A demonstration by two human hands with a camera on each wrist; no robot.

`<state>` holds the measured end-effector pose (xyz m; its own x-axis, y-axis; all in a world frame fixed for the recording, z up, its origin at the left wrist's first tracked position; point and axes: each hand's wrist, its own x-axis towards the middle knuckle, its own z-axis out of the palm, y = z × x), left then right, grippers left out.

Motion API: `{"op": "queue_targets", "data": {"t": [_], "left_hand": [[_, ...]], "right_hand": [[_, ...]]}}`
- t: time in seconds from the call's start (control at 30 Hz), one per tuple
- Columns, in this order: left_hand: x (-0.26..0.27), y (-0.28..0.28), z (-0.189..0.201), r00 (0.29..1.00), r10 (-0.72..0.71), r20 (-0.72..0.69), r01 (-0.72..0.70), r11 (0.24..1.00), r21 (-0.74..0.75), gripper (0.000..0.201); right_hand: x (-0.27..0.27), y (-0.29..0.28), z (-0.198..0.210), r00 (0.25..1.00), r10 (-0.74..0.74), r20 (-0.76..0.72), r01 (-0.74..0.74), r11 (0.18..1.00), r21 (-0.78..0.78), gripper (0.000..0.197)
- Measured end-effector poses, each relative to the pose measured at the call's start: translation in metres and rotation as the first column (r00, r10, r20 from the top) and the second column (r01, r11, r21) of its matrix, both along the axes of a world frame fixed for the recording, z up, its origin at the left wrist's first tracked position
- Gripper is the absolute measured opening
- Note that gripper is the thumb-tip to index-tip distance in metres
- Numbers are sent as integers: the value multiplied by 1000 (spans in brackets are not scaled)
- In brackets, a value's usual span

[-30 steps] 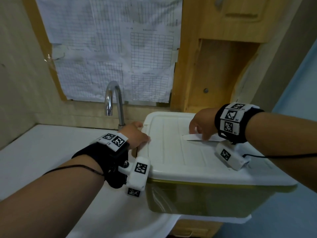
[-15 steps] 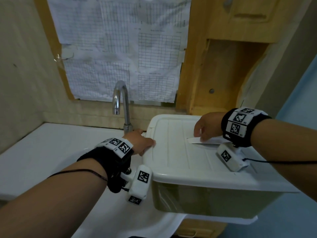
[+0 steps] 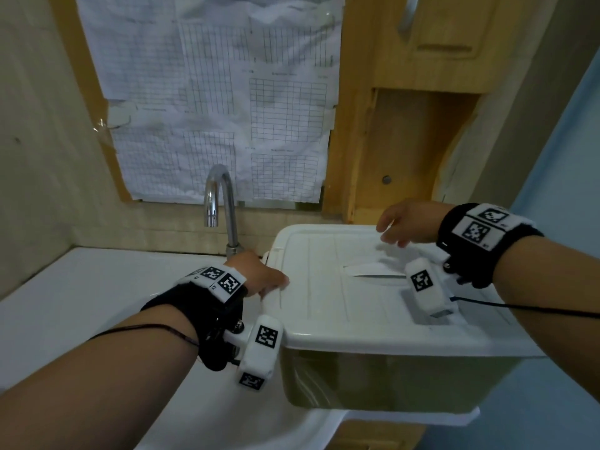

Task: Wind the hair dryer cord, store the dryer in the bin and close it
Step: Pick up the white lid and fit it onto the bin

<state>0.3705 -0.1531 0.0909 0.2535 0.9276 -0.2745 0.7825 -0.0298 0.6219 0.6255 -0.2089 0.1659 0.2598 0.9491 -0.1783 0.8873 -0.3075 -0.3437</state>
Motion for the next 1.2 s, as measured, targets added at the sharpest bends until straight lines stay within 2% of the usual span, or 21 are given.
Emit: {"op": "queue_targets", "data": {"t": [0.1, 0.23, 0.37, 0.53, 0.6, 0.7, 0.83, 1.03, 1.13, 1.2], "left_hand": [[2, 1, 0, 999, -2, -42, 1, 1000, -2, 44], [7, 3, -3, 994, -4, -108, 8, 999, 34, 47], [12, 2, -5, 987, -2, -163, 19, 995, 102, 42], [21, -3, -5, 954, -1, -300, 72, 971, 226, 31], [24, -4, -4, 941, 0, -339, 91, 963, 254, 29], [24, -4, -5, 941, -1, -339, 97, 959, 267, 28], [23, 0, -8, 933, -19, -359, 125, 953, 274, 30], [20, 2, -15, 942, -23, -336, 126, 949, 288, 36], [20, 0, -15, 944, -25, -329, 127, 948, 291, 37], [20, 0, -15, 944, -22, -330, 123, 949, 290, 37]], "right_hand": [[7, -11, 3, 980, -127, -153, 146, 982, 122, 24], [24, -32, -1, 943, -294, -154, 318, 934, 162, 35], [51, -59, -16, 891, -442, -106, 453, 882, 131, 39], [81, -94, -29, 788, -565, -244, 605, 785, 134, 44], [93, -104, -39, 731, -593, -339, 650, 756, 79, 44], [101, -113, -53, 693, -603, -394, 662, 749, 17, 28], [97, -119, -56, 670, -634, -386, 687, 727, -2, 39], [86, -126, -53, 706, -635, -313, 661, 750, -30, 42], [84, -130, -52, 754, -626, -199, 633, 773, -32, 40], [84, -129, -52, 750, -630, -200, 639, 769, -23, 37]]}}
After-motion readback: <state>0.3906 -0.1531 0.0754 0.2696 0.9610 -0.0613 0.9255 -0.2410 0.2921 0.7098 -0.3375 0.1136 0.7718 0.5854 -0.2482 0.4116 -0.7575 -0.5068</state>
